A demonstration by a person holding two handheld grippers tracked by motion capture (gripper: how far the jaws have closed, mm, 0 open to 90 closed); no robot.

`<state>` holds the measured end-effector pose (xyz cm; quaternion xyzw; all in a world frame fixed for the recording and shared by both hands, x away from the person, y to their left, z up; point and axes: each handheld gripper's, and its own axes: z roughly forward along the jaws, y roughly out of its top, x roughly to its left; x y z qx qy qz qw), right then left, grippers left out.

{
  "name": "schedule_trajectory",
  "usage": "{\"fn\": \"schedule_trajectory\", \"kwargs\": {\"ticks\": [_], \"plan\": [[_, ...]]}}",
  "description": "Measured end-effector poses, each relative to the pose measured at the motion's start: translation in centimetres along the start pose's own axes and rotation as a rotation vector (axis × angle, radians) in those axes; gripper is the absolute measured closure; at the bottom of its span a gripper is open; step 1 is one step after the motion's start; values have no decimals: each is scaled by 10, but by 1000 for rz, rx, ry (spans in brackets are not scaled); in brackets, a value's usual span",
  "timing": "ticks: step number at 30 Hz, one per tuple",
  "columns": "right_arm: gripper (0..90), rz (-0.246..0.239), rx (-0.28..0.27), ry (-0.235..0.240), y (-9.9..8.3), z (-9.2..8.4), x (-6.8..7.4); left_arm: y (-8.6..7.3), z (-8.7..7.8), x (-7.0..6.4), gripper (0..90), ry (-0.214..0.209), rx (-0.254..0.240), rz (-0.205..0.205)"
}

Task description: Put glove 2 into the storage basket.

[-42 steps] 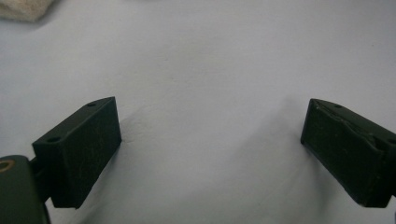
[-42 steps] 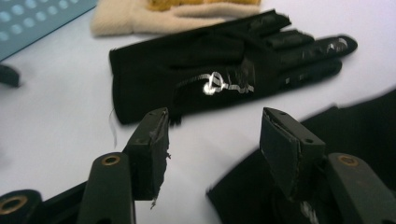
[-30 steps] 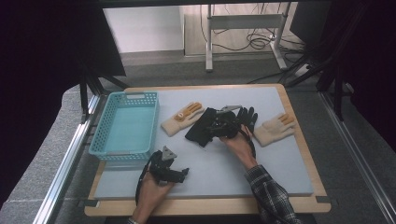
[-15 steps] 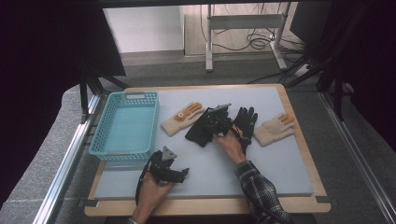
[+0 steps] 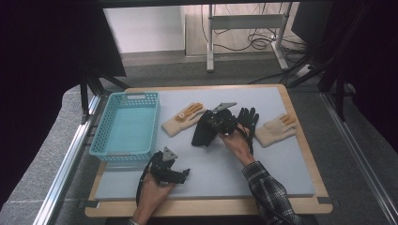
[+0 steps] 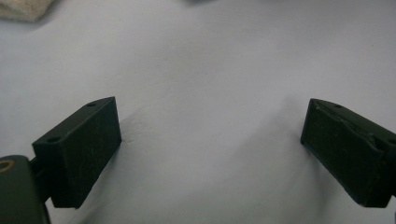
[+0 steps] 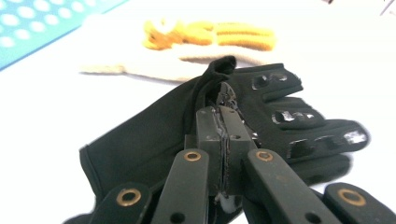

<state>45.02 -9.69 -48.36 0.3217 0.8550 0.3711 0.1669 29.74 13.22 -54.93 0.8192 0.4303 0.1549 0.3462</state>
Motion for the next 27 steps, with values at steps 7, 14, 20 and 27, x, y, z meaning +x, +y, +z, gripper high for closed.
{"fn": "schedule_trajectory", "kwargs": {"ticks": [7, 14, 20, 27], "plan": [[879, -72, -44, 44, 3, -39, 15, 0, 0, 0, 53, -1, -4, -1], [878, -137, -60, 113, -8, -79, 35, 0, 0, 0, 53, -2, -6, -5], [877, -155, -21, 186, -43, -88, 53, -3, -3, 0, 59, -1, -4, 2], [680, -148, 11, 228, -80, -74, 66, -13, -13, 6, 30, 17, -2, -7]]}}
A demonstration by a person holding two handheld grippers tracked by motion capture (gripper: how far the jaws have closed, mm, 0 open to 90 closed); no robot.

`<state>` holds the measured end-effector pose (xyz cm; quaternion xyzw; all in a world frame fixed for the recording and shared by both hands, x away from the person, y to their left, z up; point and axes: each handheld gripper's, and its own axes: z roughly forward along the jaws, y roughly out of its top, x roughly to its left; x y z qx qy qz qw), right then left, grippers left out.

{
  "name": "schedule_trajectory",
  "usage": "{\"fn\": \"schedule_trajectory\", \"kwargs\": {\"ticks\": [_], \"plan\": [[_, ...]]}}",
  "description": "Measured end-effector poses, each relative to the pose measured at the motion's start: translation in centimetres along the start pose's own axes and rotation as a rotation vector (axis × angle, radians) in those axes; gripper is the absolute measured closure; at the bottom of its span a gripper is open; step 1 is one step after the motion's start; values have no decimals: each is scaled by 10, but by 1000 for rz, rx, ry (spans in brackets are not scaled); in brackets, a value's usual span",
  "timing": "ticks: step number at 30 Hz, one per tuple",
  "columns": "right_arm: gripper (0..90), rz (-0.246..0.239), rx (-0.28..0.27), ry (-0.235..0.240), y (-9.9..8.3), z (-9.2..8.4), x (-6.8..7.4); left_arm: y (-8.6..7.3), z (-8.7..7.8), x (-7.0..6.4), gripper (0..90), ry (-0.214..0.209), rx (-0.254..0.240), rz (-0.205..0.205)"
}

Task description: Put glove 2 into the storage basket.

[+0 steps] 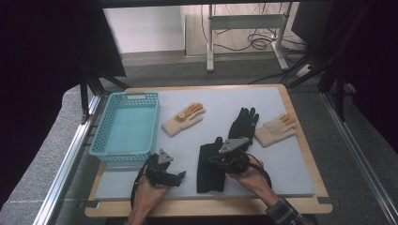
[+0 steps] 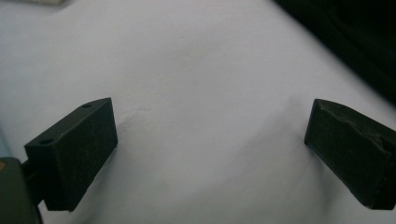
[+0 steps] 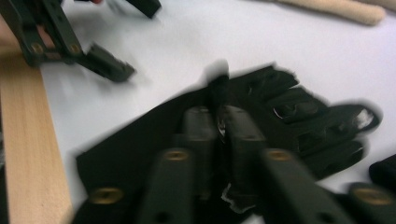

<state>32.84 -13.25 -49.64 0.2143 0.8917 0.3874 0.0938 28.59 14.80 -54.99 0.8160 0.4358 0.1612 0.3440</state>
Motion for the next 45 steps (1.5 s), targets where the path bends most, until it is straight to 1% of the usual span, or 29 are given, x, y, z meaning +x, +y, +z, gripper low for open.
{"fn": "schedule_trajectory", "kwargs": {"ticks": [1, 2, 5, 6, 10, 14, 18, 19, 21, 23, 24, 25, 26, 27, 28, 29, 30, 31, 32, 33, 34, 35, 41, 43, 45], "plan": [[654, 3, -8, -7, -1, -1, -2, -1, -1, 1, 29, 2, 0, -2], [634, 20, -19, -14, -2, -3, -5, -3, -2, 1, 27, 5, -1, -2], [608, 70, -42, -36, -4, -9, -17, -4, -3, 2, 31, 1, -1, -8], [603, 77, -42, -40, -4, -10, -19, -4, -3, 2, 30, 0, -1, -6], [576, 93, -38, -50, -7, -9, -23, -5, -3, 2, 30, 0, -3, -9], [523, 112, -33, -46, -5, -5, -25, -5, -3, 2, 31, 1, -5, -11], [462, 142, -55, -45, 0, -1, -30, -5, -3, 2, 33, 2, -6, -14], [445, 151, -61, -49, 3, 0, -32, -5, -3, 2, 34, 3, -7, -15], [418, 151, -69, -67, 6, 1, -34, -5, -3, 2, 35, 3, -7, -16], [412, 151, -69, -87, 10, 2, -36, -5, -3, 2, 35, 3, -7, -17], [412, 151, -69, -87, 10, 2, -36, -5, -3, 2, 35, 3, -7, -17], [420, 143, -61, -110, 11, 2, -39, -5, -3, 2, 35, 3, -8, -18], [442, 142, -56, -123, 11, 1, -41, -5, -3, 2, 35, 3, -8, -18], [465, 148, -51, -135, 11, 0, -44, -5, -3, 2, 35, 3, -8, -18], [465, 148, -51, -135, 11, 0, -44, -5, -3, 2, 36, 3, -8, -18], [515, 163, -49, -160, 8, -4, -53, -5, -3, 2, 36, 3, -8, -18], [527, 168, -48, -169, 8, -5, -57, -6, -3, 2, 36, 3, -8, -18], [527, 168, -48, -169, 8, -5, -57, -6, -3, 2, 36, 3, -8, -18], [569, 186, -50, -197, 5, -11, -68, -6, -3, 2, 36, 3, -8, -19], [586, 192, -49, -207, 4, -13, -73, -6, -3, 2, 37, 3, -8, -19], [586, 192, -49, -207, 4, -13, -73, -6, -3, 2, 37, 3, -8, -19], [618, 217, -54, -230, 1, -19, -86, -6, -3, 2, 37, 3, -9, -20], [669, 264, -49, -280, -7, -29, -118, -6, -2, 2, 38, 3, -12, -23], [669, 276, -44, -291, -10, -28, -126, -6, -3, 2, 38, 2, -9, -20], [650, 286, -37, -307, -13, -26, -136, -6, -3, 2, 38, 2, -9, -20]]}}
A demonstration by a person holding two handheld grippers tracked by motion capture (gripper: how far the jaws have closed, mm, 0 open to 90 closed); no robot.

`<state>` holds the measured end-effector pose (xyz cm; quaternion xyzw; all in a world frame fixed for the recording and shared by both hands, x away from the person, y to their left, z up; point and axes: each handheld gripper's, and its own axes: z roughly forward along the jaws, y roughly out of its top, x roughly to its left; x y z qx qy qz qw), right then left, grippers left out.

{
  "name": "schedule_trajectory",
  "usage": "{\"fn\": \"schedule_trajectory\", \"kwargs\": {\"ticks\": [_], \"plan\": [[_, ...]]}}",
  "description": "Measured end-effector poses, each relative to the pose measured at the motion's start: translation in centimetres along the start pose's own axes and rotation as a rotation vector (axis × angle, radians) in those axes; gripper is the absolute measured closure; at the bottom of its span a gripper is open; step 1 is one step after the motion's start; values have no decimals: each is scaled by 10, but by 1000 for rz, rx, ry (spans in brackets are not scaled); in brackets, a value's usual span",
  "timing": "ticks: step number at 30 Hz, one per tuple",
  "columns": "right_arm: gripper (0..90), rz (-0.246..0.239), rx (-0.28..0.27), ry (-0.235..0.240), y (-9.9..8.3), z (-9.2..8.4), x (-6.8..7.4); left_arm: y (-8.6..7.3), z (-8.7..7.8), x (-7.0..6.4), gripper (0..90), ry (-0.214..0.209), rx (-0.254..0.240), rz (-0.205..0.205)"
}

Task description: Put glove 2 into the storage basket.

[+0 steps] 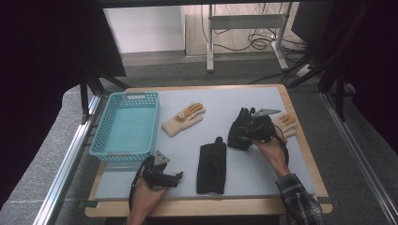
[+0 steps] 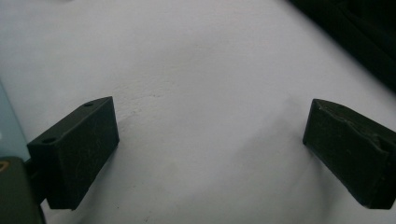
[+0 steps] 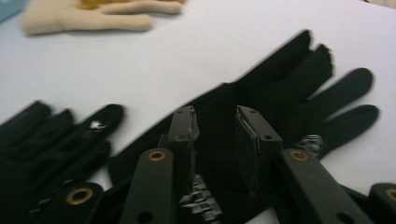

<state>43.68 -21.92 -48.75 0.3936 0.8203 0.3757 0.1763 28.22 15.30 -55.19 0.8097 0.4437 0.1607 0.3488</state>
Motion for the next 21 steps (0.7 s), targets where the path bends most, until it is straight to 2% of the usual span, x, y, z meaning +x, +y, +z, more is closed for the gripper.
{"fn": "schedule_trajectory", "kwargs": {"ticks": [4, 6, 10, 14, 15, 16, 18, 19, 20, 21], "plan": [[598, 2, 13, -30, -1, 8, -9, 0, 0, 0, 39, 0, 0, 0], [540, 3, 24, -48, -3, 16, -15, 0, 0, 0, 39, 0, -1, 0], [422, 7, 36, -53, -6, 26, -21, 0, 0, 0, 39, 0, -1, -1], [395, 4, 38, -57, -7, 33, -23, 0, 0, 0, 39, 0, -1, -1], [398, -8, 51, -60, -7, 36, -23, 0, 0, 0, 39, 0, -1, -1], [456, -23, 81, -72, -7, 43, -20, 0, 0, 0, 39, 0, -1, -1], [518, -2, 86, -66, -6, 42, -19, 0, 0, 0, 40, 0, -1, -1], [606, -3, 91, -66, -6, 41, -19, 0, 0, 0, 40, 1, -1, -1], [606, -3, 91, -66, -6, 41, -19, 0, 0, 0, 40, 1, -1, -1], [700, 16, 91, -65, -7, 40, -18, 0, 0, 0, 40, 1, -1, -1]]}}
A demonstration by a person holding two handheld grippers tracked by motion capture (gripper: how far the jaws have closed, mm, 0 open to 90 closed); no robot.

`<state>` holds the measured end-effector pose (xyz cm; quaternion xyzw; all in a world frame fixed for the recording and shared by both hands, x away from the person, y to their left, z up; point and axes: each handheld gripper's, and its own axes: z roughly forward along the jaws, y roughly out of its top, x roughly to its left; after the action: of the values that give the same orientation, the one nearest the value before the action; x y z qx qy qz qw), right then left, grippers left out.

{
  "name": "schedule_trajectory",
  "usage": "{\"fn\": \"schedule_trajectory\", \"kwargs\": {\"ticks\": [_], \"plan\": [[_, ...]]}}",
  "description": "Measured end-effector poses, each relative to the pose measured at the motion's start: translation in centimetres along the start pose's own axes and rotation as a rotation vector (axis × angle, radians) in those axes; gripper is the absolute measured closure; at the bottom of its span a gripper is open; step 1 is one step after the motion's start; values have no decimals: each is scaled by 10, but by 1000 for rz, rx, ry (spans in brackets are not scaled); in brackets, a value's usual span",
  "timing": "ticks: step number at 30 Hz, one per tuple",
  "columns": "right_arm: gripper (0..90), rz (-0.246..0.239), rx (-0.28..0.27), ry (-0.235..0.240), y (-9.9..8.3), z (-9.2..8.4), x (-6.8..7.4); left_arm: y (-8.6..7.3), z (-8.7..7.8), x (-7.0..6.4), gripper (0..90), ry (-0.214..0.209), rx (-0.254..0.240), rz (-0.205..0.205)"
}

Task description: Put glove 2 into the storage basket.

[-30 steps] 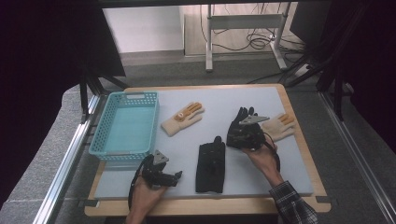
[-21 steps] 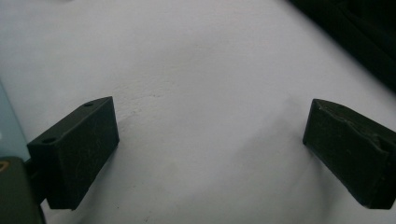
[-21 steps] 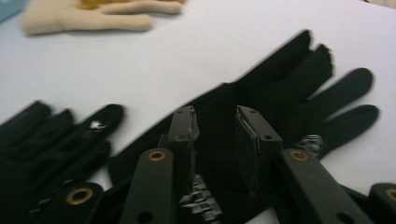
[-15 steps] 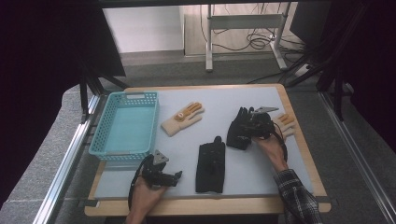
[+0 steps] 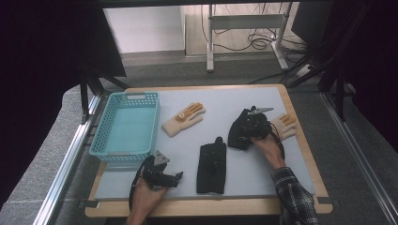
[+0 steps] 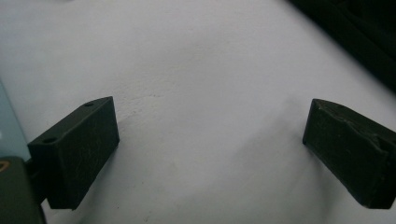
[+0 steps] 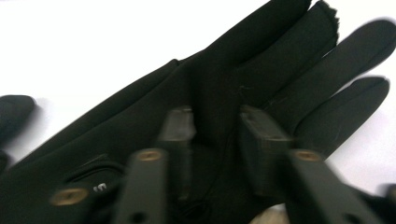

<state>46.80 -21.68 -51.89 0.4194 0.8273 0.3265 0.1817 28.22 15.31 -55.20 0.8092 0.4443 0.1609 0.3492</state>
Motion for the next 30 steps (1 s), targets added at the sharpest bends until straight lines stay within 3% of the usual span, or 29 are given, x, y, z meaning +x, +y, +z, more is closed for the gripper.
{"fn": "schedule_trajectory", "kwargs": {"ticks": [3, 5, 11, 15, 26, 30], "plan": [[841, 17, -6, 14, -1, -1, 1, 0, 0, 0, 40, 1, -1, -1], [861, 31, -9, 22, -2, -1, 1, 0, 0, 0, 41, 1, 0, -1], [873, 31, -7, 22, 0, -3, 1, 0, 0, 0, 41, 0, -1, -1], [874, 38, -26, 35, 3, -14, 3, 0, 0, 0, 41, 0, -1, -2], [874, 30, -75, 66, 18, -50, 9, 0, 0, 0, 42, 0, -1, -2], [874, -6, -100, 92, 24, -73, 22, 0, 0, 0, 42, 1, 0, -2]]}}
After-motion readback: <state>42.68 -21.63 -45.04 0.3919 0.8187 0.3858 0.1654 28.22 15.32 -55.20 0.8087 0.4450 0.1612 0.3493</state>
